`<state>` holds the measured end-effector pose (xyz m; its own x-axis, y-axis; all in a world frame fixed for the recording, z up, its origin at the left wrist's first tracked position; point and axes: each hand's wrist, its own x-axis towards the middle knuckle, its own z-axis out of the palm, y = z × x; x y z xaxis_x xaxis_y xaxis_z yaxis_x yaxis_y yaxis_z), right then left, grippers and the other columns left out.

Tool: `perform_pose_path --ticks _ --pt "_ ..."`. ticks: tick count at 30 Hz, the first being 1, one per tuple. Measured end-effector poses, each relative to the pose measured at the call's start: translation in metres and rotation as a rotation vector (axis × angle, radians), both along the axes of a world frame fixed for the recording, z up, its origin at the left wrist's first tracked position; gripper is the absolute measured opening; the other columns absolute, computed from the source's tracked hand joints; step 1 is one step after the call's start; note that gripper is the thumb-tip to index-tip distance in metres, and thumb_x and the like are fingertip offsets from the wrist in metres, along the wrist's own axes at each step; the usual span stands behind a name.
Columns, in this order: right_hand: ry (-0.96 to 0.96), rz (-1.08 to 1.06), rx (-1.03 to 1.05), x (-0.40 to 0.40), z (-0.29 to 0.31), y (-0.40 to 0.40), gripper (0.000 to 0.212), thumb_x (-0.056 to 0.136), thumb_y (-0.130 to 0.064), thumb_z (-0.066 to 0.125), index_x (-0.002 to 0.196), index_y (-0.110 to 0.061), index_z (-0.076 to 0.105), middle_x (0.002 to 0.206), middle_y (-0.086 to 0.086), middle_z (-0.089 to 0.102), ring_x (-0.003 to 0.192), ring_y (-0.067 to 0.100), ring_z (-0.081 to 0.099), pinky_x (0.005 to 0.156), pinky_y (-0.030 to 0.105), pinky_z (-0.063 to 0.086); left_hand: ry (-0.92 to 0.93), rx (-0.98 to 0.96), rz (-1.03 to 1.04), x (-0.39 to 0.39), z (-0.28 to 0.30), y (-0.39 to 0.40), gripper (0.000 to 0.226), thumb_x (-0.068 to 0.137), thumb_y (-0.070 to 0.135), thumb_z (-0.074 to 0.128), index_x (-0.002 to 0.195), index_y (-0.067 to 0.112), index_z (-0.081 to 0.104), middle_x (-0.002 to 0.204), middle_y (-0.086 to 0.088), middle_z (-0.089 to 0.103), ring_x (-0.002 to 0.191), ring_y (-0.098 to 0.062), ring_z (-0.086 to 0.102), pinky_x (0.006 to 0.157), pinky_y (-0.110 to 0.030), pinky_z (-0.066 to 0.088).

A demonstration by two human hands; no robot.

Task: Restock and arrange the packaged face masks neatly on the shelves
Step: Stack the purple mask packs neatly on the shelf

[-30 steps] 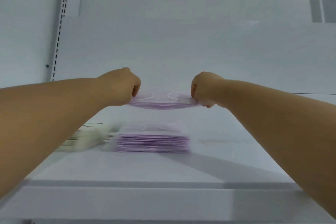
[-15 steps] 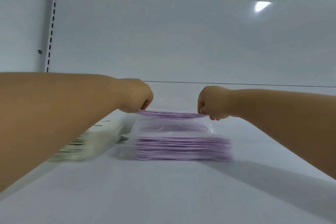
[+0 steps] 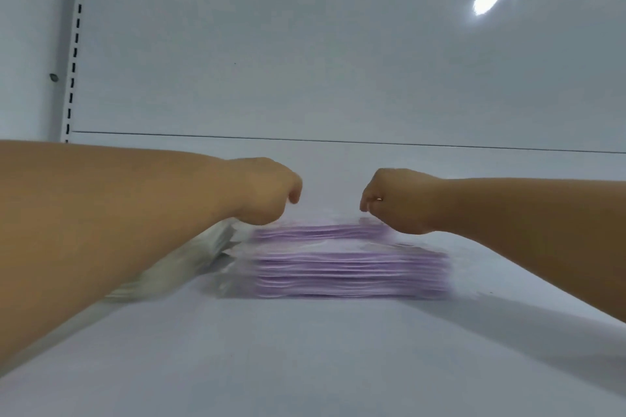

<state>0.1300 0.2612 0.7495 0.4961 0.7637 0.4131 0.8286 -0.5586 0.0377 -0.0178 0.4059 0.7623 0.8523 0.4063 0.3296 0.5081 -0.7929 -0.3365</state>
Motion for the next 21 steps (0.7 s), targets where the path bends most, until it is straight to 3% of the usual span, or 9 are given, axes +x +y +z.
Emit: perform_pose_path --ticks 4,6,9,14,21 --pt "0.154 0.047 -0.092 -0.004 -0.010 0.003 0.034 0.106 -0.031 0.038 0.123 -0.015 0.063 0.122 -0.001 0.063 0.112 0.021 0.055 0.092 0.027 0.041 0.048 -0.155 -0.110 0.005 -0.007 -0.003 0.034 0.108 0.032 0.036 0.136 0.030 0.055 0.136 0.007 0.056 0.112 -0.013 0.049 0.093 -0.022 0.033" --pt "0.214 0.053 -0.119 -0.003 -0.015 0.003 0.037 0.107 -0.037 0.035 0.123 -0.018 0.062 0.121 -0.003 0.060 0.110 0.017 0.050 0.092 0.025 0.034 0.093 -0.201 -0.092 0.008 -0.011 -0.004 0.036 0.108 0.038 0.033 0.137 0.029 0.054 0.141 0.007 0.054 0.123 -0.015 0.048 0.098 -0.024 0.031" --pt "0.268 0.044 -0.115 0.000 -0.015 0.001 0.040 0.106 -0.046 0.034 0.124 -0.024 0.062 0.128 -0.005 0.059 0.120 0.017 0.050 0.106 0.031 0.033 0.100 -0.205 -0.061 0.008 -0.011 -0.005 0.040 0.109 0.042 0.028 0.139 0.029 0.052 0.144 0.006 0.051 0.130 -0.016 0.045 0.099 -0.025 0.030" --pt "0.207 0.051 -0.155 -0.001 -0.013 0.001 0.046 0.104 -0.053 0.033 0.119 -0.021 0.063 0.122 -0.004 0.062 0.116 0.018 0.054 0.106 0.034 0.037 0.103 -0.221 -0.060 0.003 -0.006 -0.007 0.046 0.106 0.050 0.032 0.143 0.031 0.051 0.145 0.010 0.051 0.134 -0.013 0.044 0.107 -0.026 0.029" --pt "0.065 0.134 -0.078 -0.003 -0.006 -0.005 0.037 0.097 -0.054 0.052 0.116 -0.027 0.069 0.113 -0.011 0.067 0.109 0.014 0.059 0.098 0.032 0.046 0.107 -0.140 -0.072 0.000 -0.008 0.000 0.049 0.102 0.056 0.040 0.145 0.034 0.049 0.142 0.009 0.053 0.130 -0.015 0.049 0.111 -0.034 0.037"
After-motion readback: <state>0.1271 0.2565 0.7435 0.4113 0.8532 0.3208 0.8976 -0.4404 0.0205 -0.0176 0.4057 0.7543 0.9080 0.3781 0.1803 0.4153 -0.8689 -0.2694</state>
